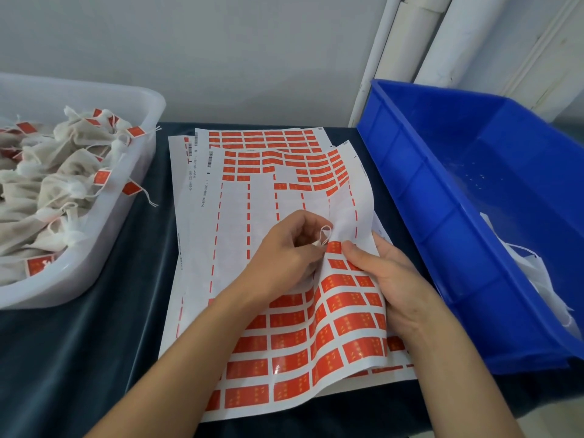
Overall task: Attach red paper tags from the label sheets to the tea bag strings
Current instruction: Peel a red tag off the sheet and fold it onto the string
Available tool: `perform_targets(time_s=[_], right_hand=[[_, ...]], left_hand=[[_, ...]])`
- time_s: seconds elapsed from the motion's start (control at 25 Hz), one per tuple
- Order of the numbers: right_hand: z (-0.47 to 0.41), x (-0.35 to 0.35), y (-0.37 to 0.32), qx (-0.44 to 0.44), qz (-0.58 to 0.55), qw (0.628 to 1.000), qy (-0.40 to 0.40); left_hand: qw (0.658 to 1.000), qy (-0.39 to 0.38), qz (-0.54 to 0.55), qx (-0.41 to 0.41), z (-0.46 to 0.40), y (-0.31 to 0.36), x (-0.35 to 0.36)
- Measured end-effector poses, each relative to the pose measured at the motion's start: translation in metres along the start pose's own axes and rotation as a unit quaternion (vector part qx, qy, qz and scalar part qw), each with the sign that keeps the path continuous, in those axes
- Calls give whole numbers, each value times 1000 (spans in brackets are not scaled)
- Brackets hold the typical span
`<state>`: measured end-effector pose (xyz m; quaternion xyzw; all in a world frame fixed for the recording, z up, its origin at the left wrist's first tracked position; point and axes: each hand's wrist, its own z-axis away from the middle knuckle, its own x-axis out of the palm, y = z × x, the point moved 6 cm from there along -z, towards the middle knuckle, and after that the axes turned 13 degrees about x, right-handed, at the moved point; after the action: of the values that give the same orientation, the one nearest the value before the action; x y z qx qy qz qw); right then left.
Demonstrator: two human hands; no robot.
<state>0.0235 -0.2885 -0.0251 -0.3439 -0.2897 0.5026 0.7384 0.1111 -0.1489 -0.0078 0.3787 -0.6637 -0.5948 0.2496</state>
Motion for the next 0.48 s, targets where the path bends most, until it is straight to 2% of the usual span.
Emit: perform_targets(time_s=[0.12,0.24,0.32,0.4,0.44,0.48], right_hand=[[5,-3,-7,-16,69,995,76],[14,-2,-14,-64,147,971,175],[20,-1,-16,-111,225,934,255],[30,-2,-18,-158,302,871,354],[36,0,-18,-180,316,853,375],[39,3,-17,-194,314,852,370]], left_hand=[[999,-2,-36,-1,0,-4,2],[999,3,-49,7,0,-5,0],[998,11,-64,14,0,-5,-2],[997,16,-74,16,0,-5,-2],[997,16,-80,17,1,-5,-1],[996,14,-86,20,2,-6,-1]])
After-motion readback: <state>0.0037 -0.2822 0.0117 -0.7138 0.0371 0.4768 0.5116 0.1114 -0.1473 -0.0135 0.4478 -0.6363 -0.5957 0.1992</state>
